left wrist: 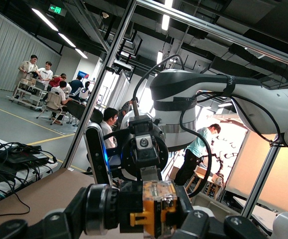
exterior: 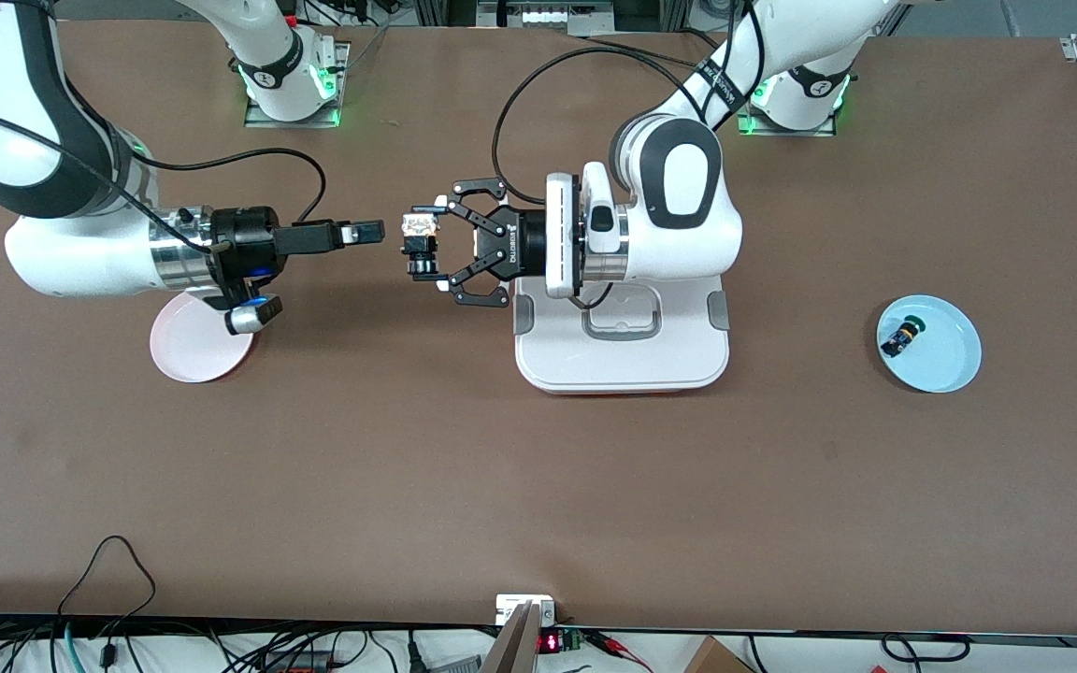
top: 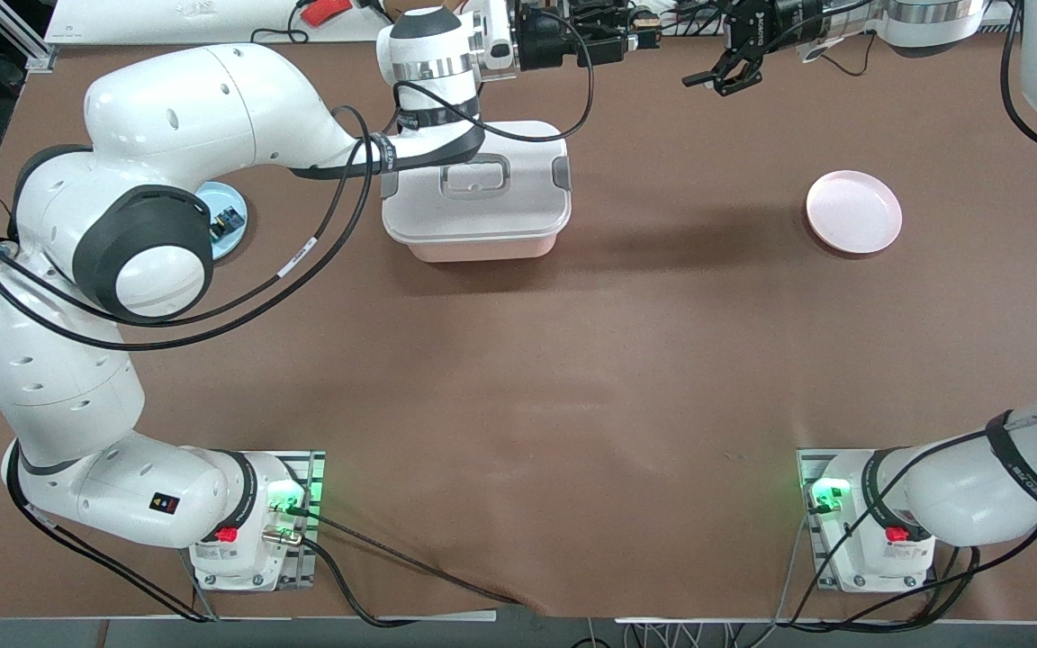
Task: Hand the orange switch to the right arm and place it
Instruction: 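Hold the switch out with the left gripper toward the right gripper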
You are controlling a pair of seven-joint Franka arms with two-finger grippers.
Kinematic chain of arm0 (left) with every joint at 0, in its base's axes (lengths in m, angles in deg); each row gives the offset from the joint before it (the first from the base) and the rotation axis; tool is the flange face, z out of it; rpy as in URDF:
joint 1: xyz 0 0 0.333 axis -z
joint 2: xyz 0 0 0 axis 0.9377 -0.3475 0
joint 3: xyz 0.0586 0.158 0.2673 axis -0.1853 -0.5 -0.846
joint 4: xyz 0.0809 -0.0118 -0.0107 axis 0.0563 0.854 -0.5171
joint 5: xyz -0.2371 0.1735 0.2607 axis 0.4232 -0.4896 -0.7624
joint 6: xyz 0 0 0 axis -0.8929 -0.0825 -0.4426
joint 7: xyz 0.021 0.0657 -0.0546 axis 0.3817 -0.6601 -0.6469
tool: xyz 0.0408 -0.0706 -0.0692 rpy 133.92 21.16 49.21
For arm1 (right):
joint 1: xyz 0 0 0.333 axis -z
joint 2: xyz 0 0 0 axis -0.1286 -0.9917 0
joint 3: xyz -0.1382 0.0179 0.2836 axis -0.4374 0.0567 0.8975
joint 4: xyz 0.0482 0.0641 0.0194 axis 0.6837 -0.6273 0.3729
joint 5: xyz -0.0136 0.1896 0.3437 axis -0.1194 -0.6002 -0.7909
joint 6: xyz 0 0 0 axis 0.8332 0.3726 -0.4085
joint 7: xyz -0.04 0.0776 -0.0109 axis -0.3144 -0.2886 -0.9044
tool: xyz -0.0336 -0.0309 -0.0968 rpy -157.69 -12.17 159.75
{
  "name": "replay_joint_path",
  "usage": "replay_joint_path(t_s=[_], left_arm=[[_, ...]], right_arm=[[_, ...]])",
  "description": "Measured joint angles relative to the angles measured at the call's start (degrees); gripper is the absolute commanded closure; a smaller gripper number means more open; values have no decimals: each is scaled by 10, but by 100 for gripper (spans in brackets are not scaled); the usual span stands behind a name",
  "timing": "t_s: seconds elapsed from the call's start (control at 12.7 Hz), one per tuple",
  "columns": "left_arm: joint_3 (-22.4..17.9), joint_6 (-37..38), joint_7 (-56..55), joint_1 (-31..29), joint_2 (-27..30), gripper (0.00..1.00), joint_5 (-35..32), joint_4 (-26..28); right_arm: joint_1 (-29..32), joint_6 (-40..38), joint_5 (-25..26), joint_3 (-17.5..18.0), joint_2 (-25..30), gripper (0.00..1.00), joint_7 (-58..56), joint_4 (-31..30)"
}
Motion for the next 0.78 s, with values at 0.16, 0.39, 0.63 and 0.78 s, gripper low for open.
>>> replay_joint_path(t_s=[0.16,0.39,0.63,0.78], left_arm=[[-2,0,0,0,-7,100,0,-8],[-4,0,-1,0,-9,100,0,-12],[-4,0,-2,-1,-9,100,0,-12],[-4,0,-8,0,-9,100,0,-13]], right_arm=[[-13,12,-15,0,0,0,9,0],[-22,18,-39,0,-3,0,16,0],[-25,18,-52,0,-14,0,16,-1],[-25,18,-78,0,-22,0,16,-1]])
